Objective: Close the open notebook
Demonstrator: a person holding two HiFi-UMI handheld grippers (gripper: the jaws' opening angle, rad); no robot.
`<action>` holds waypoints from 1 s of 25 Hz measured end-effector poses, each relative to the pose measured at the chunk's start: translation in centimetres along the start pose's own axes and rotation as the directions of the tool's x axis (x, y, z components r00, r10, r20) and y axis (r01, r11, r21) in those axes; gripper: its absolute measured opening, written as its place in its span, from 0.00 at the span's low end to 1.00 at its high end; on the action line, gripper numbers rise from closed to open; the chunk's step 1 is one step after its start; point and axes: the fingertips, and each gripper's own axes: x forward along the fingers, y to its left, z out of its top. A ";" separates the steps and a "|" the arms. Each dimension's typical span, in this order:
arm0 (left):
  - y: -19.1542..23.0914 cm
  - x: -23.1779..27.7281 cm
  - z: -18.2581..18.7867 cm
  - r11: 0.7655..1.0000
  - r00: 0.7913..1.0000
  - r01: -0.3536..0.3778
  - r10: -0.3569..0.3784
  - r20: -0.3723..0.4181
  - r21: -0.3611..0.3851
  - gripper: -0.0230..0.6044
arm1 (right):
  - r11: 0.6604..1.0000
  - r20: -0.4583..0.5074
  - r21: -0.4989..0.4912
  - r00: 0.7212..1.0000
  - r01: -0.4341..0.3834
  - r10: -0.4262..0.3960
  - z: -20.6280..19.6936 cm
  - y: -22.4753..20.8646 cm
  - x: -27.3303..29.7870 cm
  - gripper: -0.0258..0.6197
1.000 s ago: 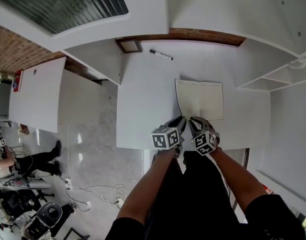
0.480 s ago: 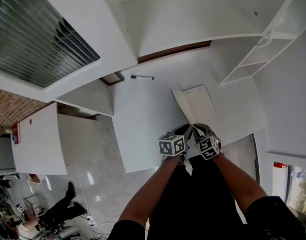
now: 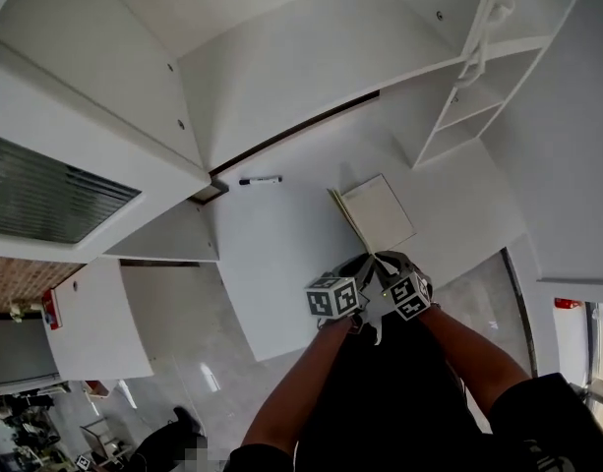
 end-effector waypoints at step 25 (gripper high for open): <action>-2.4 7.6 0.2 1.000 0.999 0.017 -0.017 -0.051 -0.004 0.14 | 0.891 -0.003 0.454 1.000 0.007 -0.007 -4.2 -6.1 -0.6 0.09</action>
